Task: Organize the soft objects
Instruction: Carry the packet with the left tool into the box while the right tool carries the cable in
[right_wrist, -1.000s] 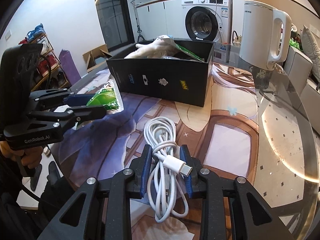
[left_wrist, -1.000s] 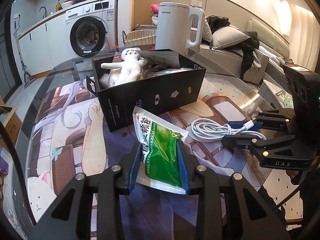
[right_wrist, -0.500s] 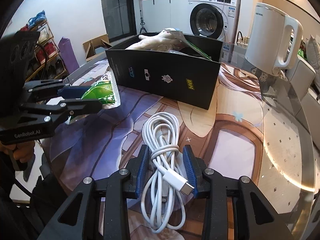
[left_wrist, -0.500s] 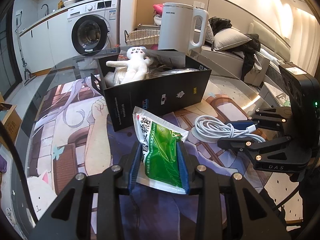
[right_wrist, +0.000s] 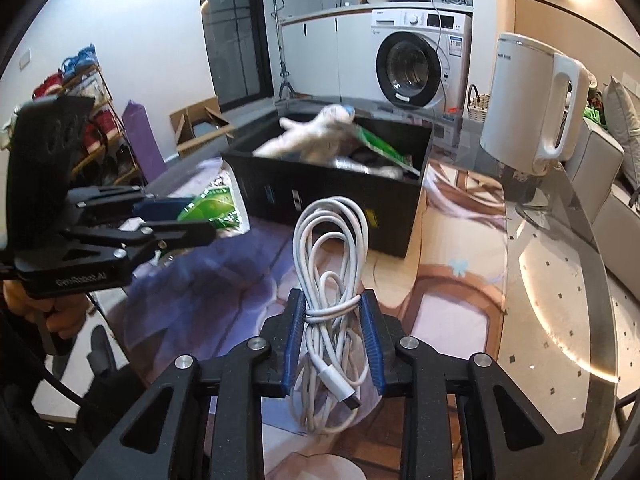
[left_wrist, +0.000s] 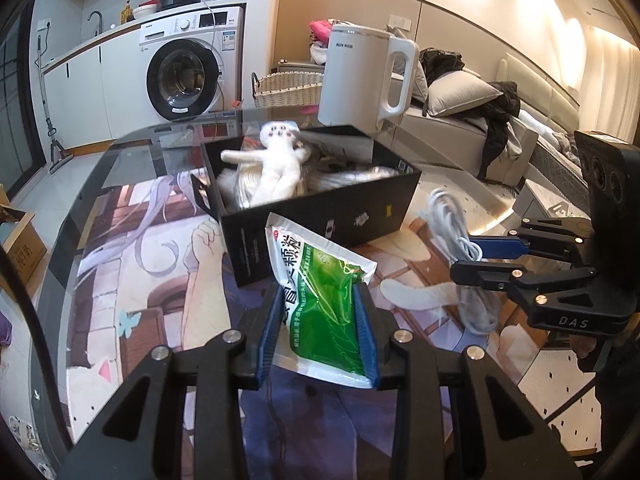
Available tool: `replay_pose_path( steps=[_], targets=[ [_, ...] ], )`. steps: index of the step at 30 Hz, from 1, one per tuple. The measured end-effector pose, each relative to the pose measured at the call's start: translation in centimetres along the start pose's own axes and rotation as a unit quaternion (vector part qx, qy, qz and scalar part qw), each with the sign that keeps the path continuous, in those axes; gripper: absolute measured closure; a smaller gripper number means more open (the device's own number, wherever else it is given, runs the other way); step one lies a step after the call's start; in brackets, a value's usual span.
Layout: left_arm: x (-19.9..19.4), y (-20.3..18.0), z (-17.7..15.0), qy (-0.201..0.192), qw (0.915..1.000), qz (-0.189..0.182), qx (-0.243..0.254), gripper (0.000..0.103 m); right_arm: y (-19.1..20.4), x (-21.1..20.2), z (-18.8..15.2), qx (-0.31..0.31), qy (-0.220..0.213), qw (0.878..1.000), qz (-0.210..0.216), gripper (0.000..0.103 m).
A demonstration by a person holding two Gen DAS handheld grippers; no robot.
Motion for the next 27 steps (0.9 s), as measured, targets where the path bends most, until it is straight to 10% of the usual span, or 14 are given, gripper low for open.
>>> replay_pose_path(
  steps=[27],
  targets=[
    [-1.5,1.5,6.9,-0.046,0.9989,0.006,-0.008,0.069,-2.7,-5.2,10.0,0.038,-0.081,0.996,0.026,0.076]
  ],
)
Point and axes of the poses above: each gripper's, at about its wrist camera, not at the fingertips, and x roughly the way its jaws point, y to its left, z to its top, the point moved 7 cm from there along x, roughly the way its jaws point, and after that the axes turned 14 degrees about -z, right-handed, at the moved point
